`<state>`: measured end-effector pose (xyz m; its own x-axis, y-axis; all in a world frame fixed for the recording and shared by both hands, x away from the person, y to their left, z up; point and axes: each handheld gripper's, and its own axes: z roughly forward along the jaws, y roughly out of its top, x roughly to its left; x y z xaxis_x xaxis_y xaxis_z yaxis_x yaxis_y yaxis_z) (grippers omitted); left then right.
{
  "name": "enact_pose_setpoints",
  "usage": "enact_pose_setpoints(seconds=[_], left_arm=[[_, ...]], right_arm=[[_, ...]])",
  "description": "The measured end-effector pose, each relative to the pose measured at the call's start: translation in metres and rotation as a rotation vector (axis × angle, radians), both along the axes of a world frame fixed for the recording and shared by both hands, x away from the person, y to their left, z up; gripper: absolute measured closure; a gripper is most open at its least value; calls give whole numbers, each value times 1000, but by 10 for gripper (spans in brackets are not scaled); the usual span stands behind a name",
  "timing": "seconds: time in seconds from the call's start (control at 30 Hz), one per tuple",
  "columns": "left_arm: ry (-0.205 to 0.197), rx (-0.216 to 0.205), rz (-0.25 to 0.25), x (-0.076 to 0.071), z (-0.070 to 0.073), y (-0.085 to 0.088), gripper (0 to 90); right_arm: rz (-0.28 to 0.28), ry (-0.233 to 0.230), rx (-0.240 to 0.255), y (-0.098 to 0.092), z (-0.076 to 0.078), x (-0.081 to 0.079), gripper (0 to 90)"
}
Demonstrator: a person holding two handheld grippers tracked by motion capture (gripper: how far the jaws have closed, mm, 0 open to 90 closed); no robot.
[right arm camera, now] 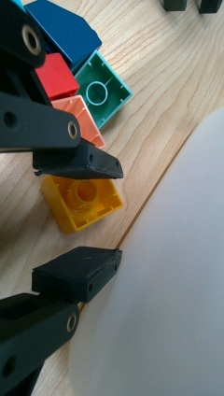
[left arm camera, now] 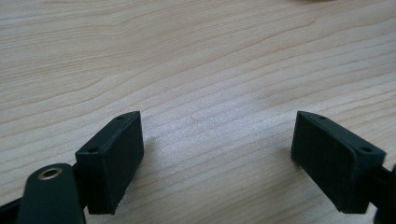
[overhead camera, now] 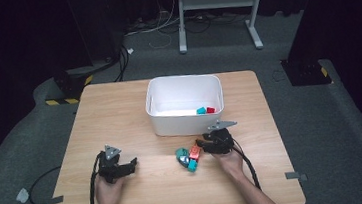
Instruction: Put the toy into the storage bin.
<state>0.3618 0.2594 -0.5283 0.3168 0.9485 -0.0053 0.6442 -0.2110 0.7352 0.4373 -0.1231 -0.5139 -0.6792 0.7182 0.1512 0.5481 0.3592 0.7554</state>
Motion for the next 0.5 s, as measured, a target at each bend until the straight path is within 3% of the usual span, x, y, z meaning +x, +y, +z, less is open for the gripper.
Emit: enact_pose_setpoints(seconds=[0.5], left_arm=[[0, 0, 0, 0, 0, 0, 171]], right_arm=[[16, 42, 26, 3, -4, 4, 545]])
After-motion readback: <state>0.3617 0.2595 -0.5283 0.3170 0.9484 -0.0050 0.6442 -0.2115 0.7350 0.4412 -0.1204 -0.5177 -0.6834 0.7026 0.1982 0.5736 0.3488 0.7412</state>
